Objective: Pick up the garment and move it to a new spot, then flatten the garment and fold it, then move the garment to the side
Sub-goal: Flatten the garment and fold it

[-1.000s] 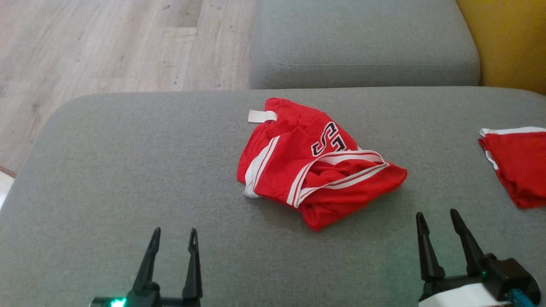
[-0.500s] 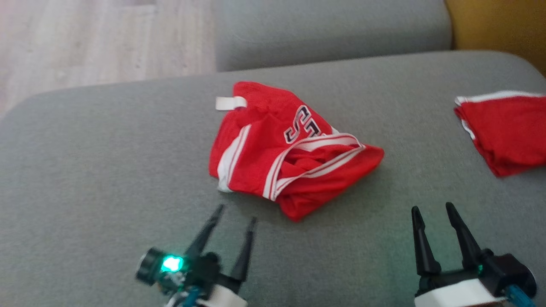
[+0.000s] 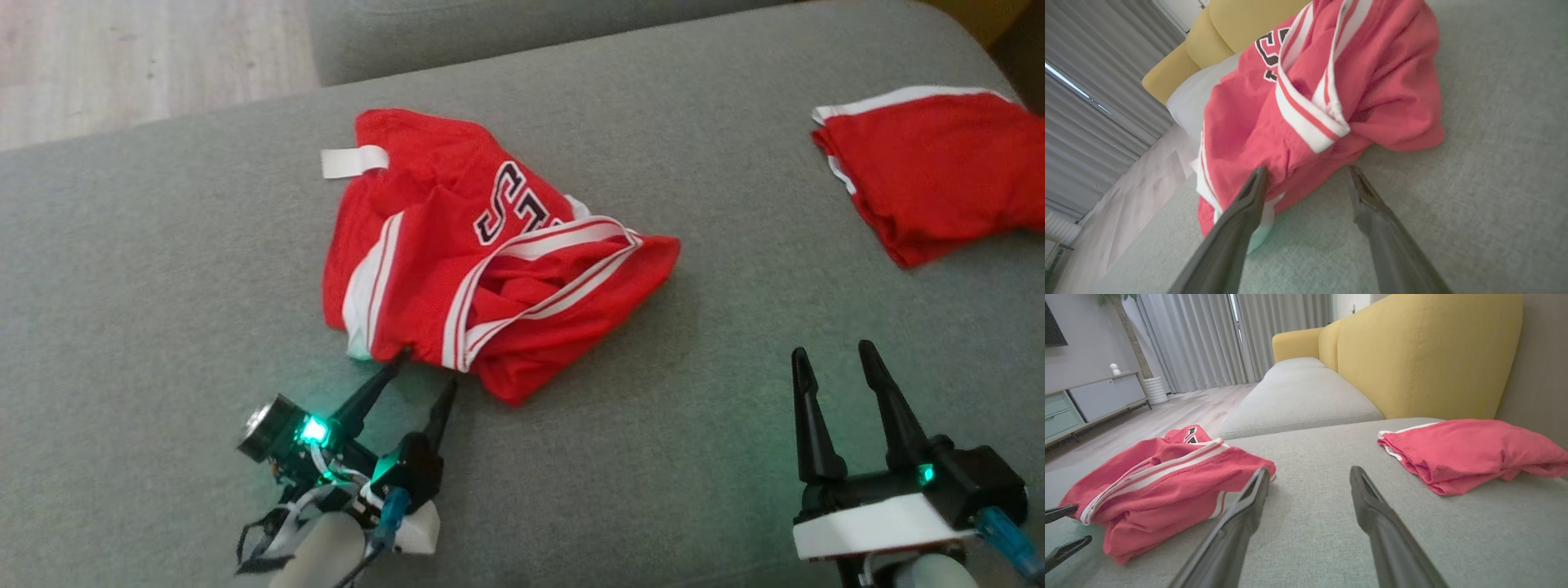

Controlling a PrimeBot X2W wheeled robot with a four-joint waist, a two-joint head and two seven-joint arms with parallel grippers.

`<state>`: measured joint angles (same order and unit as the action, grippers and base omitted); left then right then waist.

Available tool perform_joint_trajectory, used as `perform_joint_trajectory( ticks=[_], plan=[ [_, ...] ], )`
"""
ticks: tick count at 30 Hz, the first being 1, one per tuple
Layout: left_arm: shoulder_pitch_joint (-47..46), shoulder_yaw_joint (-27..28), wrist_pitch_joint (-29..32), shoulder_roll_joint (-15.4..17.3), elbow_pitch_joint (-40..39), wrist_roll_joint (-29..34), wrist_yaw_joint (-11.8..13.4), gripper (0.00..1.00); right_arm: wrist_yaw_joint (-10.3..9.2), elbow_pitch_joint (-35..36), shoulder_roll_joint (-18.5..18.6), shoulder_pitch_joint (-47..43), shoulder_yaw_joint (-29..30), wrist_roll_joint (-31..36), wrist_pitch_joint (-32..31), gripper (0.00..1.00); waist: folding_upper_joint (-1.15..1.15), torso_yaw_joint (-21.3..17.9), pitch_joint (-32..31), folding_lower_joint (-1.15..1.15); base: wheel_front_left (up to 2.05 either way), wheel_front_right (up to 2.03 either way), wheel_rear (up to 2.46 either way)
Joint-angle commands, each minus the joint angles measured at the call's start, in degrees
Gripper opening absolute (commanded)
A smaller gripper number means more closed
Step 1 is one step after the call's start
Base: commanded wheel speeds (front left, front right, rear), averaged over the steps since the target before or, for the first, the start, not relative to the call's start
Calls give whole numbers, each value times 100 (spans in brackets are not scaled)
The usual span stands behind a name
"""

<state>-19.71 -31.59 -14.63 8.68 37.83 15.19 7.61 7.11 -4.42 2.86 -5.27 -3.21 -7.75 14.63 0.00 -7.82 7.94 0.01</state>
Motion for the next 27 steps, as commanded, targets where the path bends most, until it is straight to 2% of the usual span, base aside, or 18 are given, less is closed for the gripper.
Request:
perform_joint_trajectory(
  ticks=[1,6,13,14,15,21,23,27],
  plan=[
    [-300,121,-37,111,-64,64,145,100,37,195,110,231,-119,-48,37,100,0,-88,65,-1,0,0,0],
    [-443,-5,-37,150,-141,-83,358,100,37,183,121,234,-130,-61,37,100,0,-177,80,-1,0,0,0],
    [-382,-314,-37,288,-417,-350,461,100,37,118,102,220,-196,-82,37,100,0,-324,-51,-1,0,0,0],
    [-368,-330,-37,308,-408,-400,475,31,37,110,98,217,-207,-83,37,100,0,-344,-71,-1,0,0,0],
    [-353,-330,-37,319,-378,-469,475,0,37,104,94,213,-212,-81,37,100,0,-368,-96,-1,0,0,0],
    [-314,-316,-37,344,-316,-872,360,0,37,87,63,157,-205,-81,37,100,0,-527,-253,-1,0,0,0],
    [-302,-320,-37,296,-409,-1051,212,0,37,76,53,125,-194,-76,37,100,0,-575,-334,-1,0,0,0],
    [-373,-371,-37,138,-703,-1416,-251,0,37,55,34,62,-208,-70,37,100,0,-688,-542,-1,0,0,0]
  ],
)
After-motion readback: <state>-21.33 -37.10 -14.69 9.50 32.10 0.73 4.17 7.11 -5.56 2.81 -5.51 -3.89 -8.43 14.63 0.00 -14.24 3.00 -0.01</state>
